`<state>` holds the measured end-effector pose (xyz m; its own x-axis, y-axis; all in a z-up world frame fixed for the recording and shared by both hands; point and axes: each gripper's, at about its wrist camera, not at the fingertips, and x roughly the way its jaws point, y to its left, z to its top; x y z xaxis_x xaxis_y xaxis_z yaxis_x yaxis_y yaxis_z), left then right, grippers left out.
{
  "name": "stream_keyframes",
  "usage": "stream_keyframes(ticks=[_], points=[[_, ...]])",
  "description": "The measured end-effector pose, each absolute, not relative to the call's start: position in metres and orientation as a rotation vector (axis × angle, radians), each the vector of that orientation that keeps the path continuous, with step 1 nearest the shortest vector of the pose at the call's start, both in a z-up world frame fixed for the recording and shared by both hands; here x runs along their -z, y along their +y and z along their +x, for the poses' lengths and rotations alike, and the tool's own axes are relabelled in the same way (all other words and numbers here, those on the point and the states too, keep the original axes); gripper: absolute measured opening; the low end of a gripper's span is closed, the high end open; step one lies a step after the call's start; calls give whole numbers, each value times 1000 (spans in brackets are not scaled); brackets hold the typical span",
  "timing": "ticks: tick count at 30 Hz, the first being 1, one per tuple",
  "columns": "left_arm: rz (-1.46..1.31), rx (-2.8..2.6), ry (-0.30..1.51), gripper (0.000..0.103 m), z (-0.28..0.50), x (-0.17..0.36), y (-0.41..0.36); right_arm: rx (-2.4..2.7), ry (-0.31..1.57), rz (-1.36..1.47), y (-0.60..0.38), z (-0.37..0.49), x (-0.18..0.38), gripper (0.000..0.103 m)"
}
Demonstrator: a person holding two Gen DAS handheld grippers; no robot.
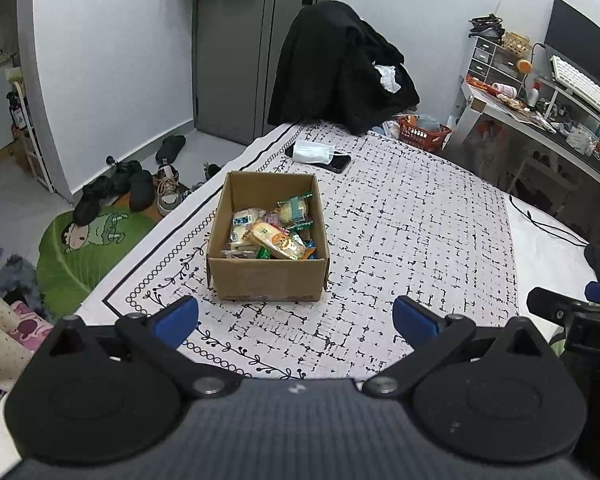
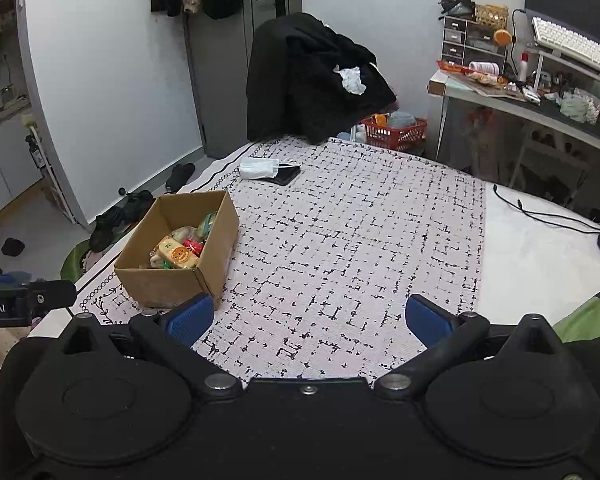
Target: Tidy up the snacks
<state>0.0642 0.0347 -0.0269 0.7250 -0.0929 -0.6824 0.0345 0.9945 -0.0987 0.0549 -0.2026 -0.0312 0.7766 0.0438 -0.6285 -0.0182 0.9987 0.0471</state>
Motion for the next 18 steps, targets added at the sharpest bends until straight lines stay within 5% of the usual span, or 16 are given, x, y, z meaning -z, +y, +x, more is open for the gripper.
stream_keyframes(ticks=[18], points=[[-60,83,684,103,39,10,35,-29,623,50,-198,30,24,103]])
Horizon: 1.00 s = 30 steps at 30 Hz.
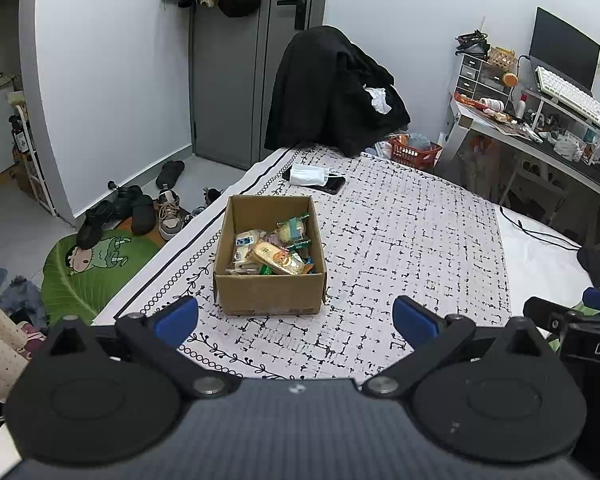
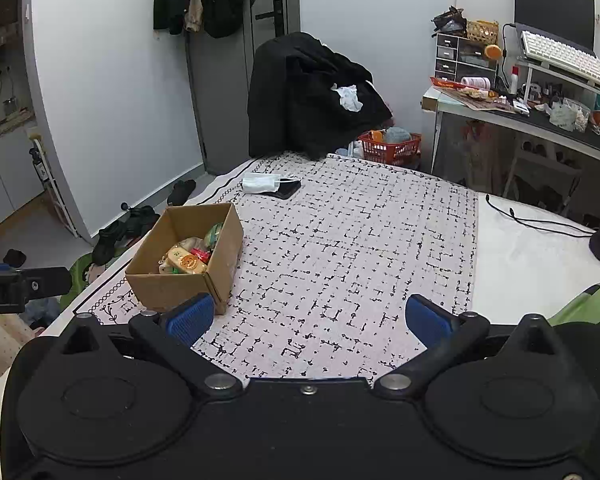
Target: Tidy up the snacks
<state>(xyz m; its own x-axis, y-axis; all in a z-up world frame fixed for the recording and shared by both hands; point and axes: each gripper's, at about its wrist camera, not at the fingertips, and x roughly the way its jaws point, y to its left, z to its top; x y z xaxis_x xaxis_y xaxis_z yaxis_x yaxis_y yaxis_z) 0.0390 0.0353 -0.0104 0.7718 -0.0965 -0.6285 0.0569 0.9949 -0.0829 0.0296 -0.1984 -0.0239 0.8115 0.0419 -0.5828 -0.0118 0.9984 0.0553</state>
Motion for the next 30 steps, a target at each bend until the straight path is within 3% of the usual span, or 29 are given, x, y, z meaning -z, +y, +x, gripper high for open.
stream_keyframes(ticks=[30], points=[[-69,86,696,103,40,16,26,-10,630,72,-201,29,26,103]])
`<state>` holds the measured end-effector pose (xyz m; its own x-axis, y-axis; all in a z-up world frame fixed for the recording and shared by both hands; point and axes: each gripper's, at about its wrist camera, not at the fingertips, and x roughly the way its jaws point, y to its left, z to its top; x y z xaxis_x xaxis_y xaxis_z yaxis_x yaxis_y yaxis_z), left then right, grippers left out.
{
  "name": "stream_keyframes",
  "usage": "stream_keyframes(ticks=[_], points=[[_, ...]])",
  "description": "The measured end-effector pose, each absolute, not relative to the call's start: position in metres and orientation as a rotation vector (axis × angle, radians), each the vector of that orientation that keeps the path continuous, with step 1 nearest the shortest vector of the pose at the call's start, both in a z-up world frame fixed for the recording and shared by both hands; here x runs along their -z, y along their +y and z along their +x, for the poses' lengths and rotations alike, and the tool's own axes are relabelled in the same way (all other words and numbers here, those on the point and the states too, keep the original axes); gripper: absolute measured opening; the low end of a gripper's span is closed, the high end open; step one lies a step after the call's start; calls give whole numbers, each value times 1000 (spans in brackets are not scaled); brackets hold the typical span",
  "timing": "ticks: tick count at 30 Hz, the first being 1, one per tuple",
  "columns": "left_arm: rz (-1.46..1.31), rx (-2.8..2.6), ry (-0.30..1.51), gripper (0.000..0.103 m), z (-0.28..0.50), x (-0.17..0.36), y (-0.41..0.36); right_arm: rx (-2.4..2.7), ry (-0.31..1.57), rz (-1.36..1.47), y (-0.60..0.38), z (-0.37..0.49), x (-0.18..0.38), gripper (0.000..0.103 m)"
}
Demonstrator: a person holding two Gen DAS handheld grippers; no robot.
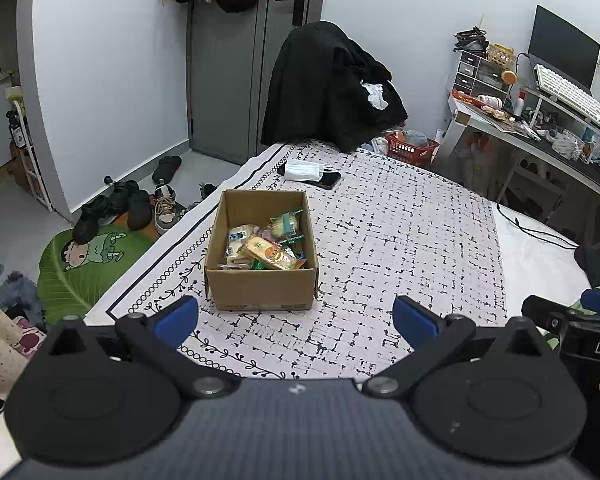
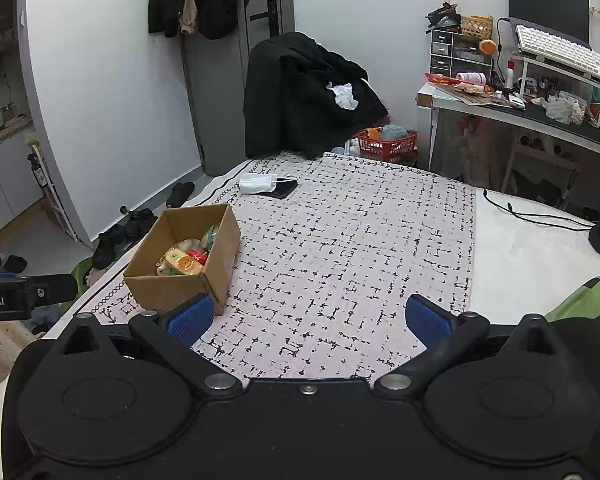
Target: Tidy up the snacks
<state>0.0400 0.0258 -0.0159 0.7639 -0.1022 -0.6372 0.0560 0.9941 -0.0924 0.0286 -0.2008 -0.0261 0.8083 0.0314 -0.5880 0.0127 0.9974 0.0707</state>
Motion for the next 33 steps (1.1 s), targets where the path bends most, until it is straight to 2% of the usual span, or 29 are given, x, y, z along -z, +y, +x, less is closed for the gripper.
stream_keyframes(ticks=[33], points=[[-72,83,703,103,37,14,23,-21,634,79,-200,27,27,103]])
